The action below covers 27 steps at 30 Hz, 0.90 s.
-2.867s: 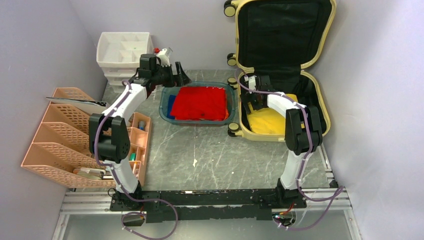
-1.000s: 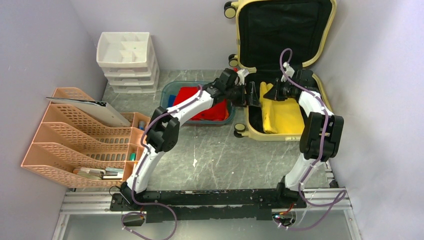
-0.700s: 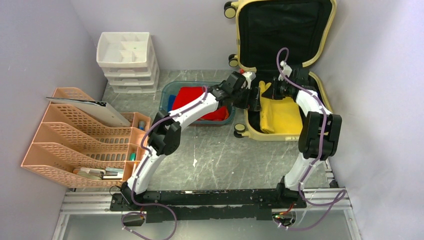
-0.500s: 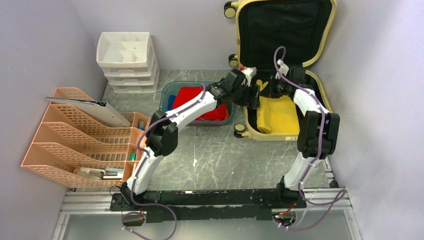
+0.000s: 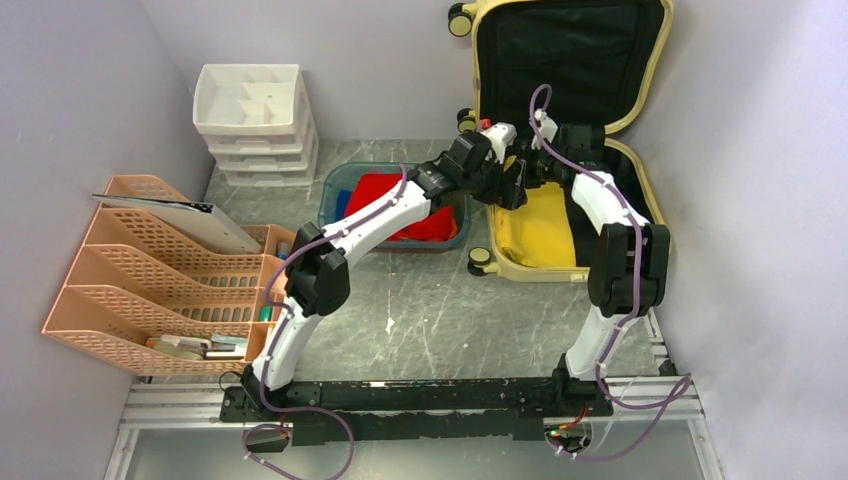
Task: Open, take out, and arrange the luggage
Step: Pick up the clothes from the luggage.
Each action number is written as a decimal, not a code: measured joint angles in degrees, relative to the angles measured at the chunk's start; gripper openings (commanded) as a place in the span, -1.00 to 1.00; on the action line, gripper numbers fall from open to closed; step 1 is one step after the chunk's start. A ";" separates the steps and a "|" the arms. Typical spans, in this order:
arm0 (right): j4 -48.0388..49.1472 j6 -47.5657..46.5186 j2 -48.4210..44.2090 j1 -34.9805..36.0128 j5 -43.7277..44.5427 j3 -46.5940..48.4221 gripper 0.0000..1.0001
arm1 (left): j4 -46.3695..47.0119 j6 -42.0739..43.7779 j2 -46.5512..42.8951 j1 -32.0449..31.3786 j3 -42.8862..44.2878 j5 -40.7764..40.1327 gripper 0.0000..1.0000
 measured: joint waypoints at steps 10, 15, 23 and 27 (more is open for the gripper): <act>0.46 1.42 0.04 2.62 1.18 0.72 -1.00 | -1.42 2.58 2.36 -1.68 -0.04 -7.15 0.94; 0.31 1.66 0.04 2.91 1.38 1.18 -1.00 | -2.14 3.50 2.47 -1.75 -0.70 -10.69 0.94; 0.44 2.12 0.04 3.41 1.42 1.33 -1.00 | -1.18 2.16 2.56 -0.61 -2.51 -8.98 0.92; 0.24 2.12 0.02 4.00 1.99 1.60 -1.00 | -0.74 0.50 2.58 0.07 -3.43 -6.32 0.76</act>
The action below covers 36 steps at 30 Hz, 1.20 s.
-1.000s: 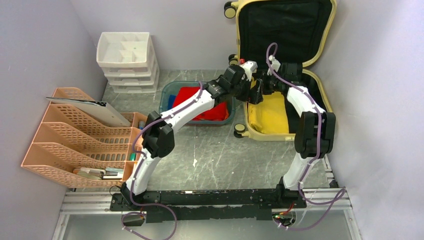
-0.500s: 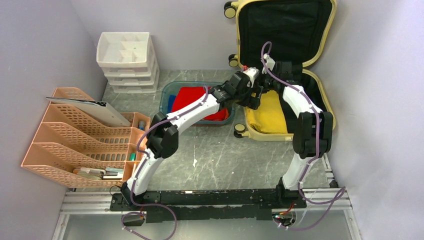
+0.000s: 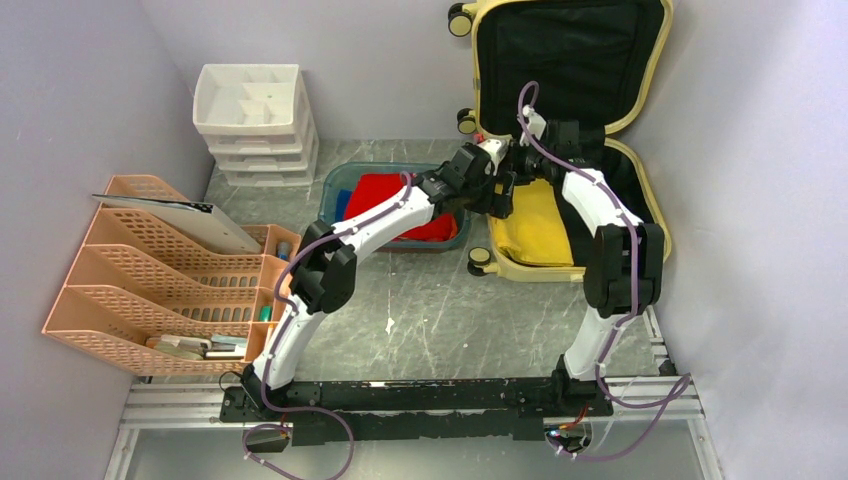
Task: Open, take out, and arrange the luggage
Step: Pick up the clothes from the luggage.
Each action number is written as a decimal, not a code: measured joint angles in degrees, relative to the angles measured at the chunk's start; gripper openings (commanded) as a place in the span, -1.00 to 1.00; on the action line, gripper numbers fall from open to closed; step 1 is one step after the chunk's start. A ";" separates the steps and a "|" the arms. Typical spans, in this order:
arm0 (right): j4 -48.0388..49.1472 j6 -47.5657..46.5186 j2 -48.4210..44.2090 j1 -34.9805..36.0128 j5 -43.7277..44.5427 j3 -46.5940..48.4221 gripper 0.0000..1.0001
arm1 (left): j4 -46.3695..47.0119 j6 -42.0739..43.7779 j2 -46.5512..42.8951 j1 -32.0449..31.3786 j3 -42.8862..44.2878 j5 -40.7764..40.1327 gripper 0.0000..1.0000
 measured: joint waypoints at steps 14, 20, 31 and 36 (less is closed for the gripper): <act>-1.14 0.81 0.00 3.04 2.16 3.54 -0.93 | 1.55 -2.45 0.00 0.61 -0.44 2.82 -0.19; -1.84 1.95 0.04 2.89 4.00 4.94 0.97 | 2.38 -2.99 -0.35 1.92 -1.84 2.86 -0.90; -1.97 -0.31 -0.09 1.75 -0.35 7.76 1.00 | 12.57 -4.96 -6.08 8.90 -15.23 15.17 -0.90; -2.40 -1.75 -0.96 -0.66 -2.82 7.69 1.00 | 17.64 -5.20 -8.81 13.90 -22.38 22.47 -0.90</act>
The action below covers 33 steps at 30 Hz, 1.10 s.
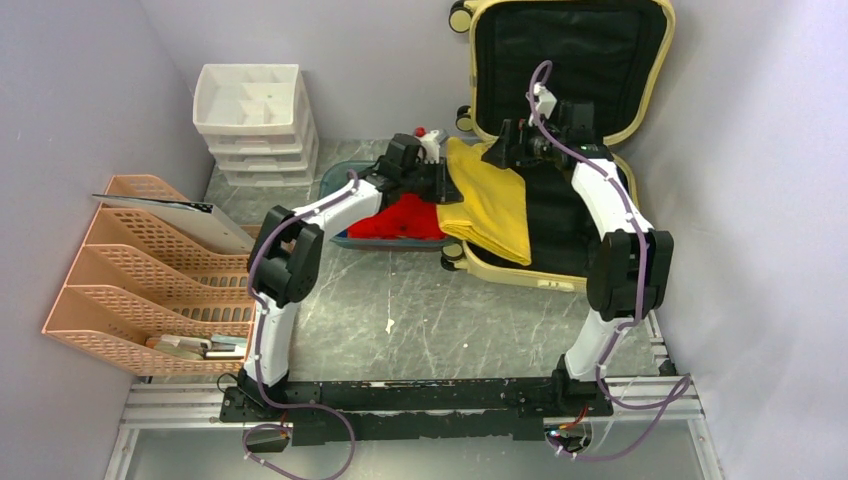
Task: Open, take out, and arrange the luggage
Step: Pick up the clothes from the luggage, then place the clothes in the bin.
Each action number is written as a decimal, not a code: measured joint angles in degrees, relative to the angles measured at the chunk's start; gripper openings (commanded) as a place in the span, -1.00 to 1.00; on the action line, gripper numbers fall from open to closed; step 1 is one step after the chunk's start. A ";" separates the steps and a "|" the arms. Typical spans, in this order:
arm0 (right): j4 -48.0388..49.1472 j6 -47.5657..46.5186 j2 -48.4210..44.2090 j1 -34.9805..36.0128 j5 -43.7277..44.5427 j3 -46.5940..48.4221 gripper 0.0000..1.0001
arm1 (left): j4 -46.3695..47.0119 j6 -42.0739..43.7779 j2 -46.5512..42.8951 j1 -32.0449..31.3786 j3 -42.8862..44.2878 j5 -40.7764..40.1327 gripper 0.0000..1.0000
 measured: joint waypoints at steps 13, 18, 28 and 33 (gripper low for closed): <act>-0.35 -5.33 -3.37 -5.29 4.15 -7.85 1.00 | 9.40 -3.85 -2.36 7.19 -8.39 13.14 -0.90; -0.59 -5.90 -2.03 -9.20 7.54 -8.72 1.00 | 3.37 -1.05 -2.36 6.03 -4.39 10.43 -0.90; -2.10 -7.21 2.75 -12.90 14.43 -10.27 1.00 | -3.89 3.17 -2.49 4.46 -0.59 5.49 -0.90; -2.43 -8.07 4.92 -12.50 18.78 -10.32 1.00 | -6.10 3.76 -2.49 3.93 1.20 4.50 -0.90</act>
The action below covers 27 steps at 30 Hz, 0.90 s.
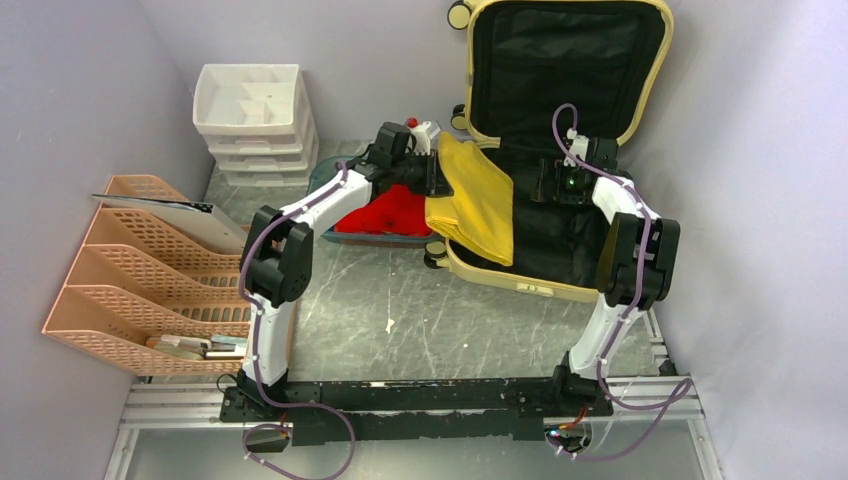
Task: Open, take out, and arrange the luggage
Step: Place the clothes in the bin.
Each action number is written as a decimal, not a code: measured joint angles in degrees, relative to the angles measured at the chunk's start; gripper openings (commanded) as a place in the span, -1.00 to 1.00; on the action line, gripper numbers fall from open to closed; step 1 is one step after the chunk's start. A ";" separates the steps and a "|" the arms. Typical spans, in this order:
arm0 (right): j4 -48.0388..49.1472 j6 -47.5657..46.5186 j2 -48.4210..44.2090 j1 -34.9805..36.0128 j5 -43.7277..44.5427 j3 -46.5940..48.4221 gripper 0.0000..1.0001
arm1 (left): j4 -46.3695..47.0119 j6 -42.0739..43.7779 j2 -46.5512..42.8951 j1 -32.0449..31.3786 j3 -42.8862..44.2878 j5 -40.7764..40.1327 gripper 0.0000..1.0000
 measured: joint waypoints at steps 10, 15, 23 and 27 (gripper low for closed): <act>-0.39 -0.83 4.61 -0.15 3.37 0.22 1.00 | 2.82 -2.84 0.00 -0.22 1.53 3.76 -0.90; -0.57 -1.01 4.68 -0.50 3.50 0.22 1.00 | 0.66 -2.36 -0.33 0.83 2.14 3.17 -0.90; -0.59 -1.01 4.68 -0.87 3.48 0.22 1.00 | -3.39 -0.35 -4.17 5.81 -1.03 3.28 -0.90; -0.59 -1.03 4.68 -0.87 3.48 0.22 1.00 | -4.09 1.03 -7.34 8.63 -3.76 3.85 -0.90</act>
